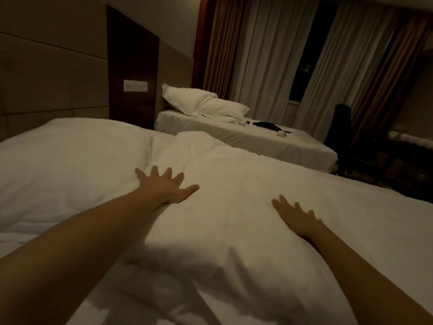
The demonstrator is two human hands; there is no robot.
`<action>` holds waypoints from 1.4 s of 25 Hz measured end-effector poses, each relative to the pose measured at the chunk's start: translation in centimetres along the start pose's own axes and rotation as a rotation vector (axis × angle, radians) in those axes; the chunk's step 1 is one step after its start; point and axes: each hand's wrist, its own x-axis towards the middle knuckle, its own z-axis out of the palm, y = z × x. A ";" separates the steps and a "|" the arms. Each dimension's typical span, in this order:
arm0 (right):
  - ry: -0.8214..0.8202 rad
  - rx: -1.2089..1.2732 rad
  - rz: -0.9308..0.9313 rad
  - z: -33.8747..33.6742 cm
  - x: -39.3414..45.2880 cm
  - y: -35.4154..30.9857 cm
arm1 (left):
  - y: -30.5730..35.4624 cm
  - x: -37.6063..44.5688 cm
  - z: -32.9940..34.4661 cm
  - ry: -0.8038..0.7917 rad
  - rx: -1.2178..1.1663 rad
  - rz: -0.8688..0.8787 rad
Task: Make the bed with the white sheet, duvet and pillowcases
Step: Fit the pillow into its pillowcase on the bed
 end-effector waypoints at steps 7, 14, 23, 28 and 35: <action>0.178 -0.146 -0.074 3.4 -7.6 -4.8 | -5.0 -4.1 2.0 -0.023 -0.219 -0.059; 0.136 -0.228 -0.019 3.0 -9.9 -4.8 | -7.7 -7.8 3.0 -0.010 -0.321 -0.079; 0.130 -0.050 0.117 2.7 -14.7 -7.0 | -8.7 -11.7 4.8 0.087 -0.582 -0.182; 0.214 0.109 -0.283 3.7 -18.1 -17.7 | -9.2 -12.7 6.0 0.222 -0.865 -0.261; 0.333 -0.043 -0.238 6.3 -19.5 -21.1 | -8.8 -14.8 9.2 0.530 -1.253 -0.482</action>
